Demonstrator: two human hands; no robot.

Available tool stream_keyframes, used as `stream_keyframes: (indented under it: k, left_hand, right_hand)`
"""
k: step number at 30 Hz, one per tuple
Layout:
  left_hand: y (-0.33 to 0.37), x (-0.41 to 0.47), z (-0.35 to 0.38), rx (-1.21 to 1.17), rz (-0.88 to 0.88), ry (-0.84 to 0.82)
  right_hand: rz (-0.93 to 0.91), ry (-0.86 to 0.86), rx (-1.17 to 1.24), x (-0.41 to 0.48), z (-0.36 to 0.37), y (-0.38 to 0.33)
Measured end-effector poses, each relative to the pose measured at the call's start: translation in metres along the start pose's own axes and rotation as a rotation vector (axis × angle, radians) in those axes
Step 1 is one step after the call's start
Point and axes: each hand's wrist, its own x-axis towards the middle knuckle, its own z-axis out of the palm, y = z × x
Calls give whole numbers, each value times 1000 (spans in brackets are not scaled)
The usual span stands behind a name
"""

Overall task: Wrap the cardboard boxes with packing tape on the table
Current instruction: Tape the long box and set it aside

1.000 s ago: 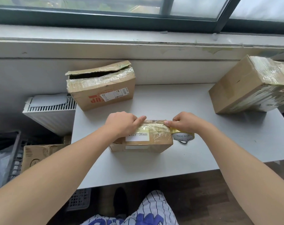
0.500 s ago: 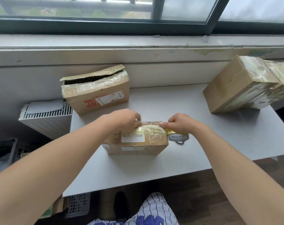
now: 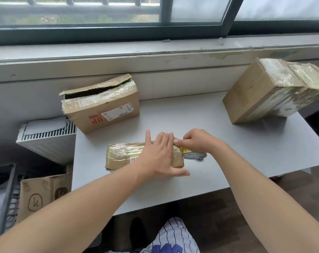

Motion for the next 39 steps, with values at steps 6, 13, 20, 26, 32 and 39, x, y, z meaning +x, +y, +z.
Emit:
stream_keyframes:
  k: [6, 13, 20, 26, 32, 39]
  left_hand:
    - [-1, 4, -4, -54, -13, 120]
    - [-49, -22, -43, -547, -1, 372]
    - [-75, -46, -33, -946, 34, 350]
    - [-105, -68, -10, -992, -64, 362]
    - [-117, -77, -2, -1044, -87, 319]
    - [-127, -86, -1, -1065, -121, 285]
  right_hand:
    - [-42, 94, 30, -2, 2, -2]
    - [-400, 178, 491, -47, -66, -48]
    - [-582, 31, 392, -45, -65, -127]
    - [-541, 67, 83, -36, -64, -143]
    - [-371, 80, -181, -34, -100, -119]
    - [-228, 88, -399, -16, -116, -74]
